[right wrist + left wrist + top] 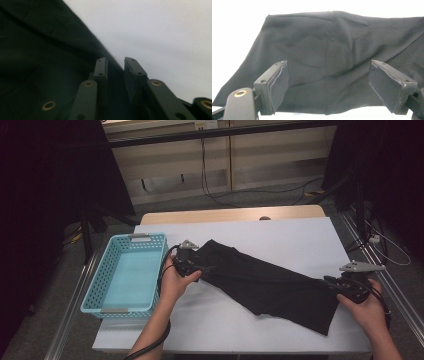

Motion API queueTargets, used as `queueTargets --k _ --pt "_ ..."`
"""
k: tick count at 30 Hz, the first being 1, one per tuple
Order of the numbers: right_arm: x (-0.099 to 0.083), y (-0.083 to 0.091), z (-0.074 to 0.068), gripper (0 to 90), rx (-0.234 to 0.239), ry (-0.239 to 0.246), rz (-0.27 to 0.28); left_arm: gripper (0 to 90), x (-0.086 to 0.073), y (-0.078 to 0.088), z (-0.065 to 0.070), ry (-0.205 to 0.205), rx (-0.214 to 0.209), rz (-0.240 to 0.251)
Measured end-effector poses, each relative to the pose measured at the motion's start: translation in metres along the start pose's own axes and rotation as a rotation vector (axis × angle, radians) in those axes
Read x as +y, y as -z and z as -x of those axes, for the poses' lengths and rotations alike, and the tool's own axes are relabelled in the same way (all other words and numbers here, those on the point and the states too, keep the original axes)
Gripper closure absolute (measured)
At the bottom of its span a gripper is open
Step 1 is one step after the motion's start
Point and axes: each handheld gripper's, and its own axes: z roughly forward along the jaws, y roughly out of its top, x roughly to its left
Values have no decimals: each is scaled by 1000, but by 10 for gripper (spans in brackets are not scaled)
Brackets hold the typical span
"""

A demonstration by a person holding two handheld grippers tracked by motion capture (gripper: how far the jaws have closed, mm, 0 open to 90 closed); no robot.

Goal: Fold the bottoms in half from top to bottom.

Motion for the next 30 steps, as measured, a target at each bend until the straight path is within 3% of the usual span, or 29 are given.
queueTargets --k 6,8,11,14,17,20,25,30 --pt "-12 4 3 673 -32 17 -44 177 -1 0 -1 5 2 0" --pt "-13 2 5 785 -29 21 -55 177 -1 0 0 2 0 0" --pt "-11 1 7 875 -13 28 -73 177 0 0 2 3 0 6" --pt "-8 6 11 859 -53 22 -37 177 0 0 2 3 1 6" --pt "-7 13 16 830 -131 10 2 177 -1 -1 2 4 1 6" --pt "-6 16 15 824 -92 -19 39 177 -1 -1 2 3 0 2" --pt "0 15 1 747 -55 10 47 176 0 -1 4 1 -5 0" --pt "1 10 -10 745 1 36 29 174 -1 0 4 -9 -6 -8"
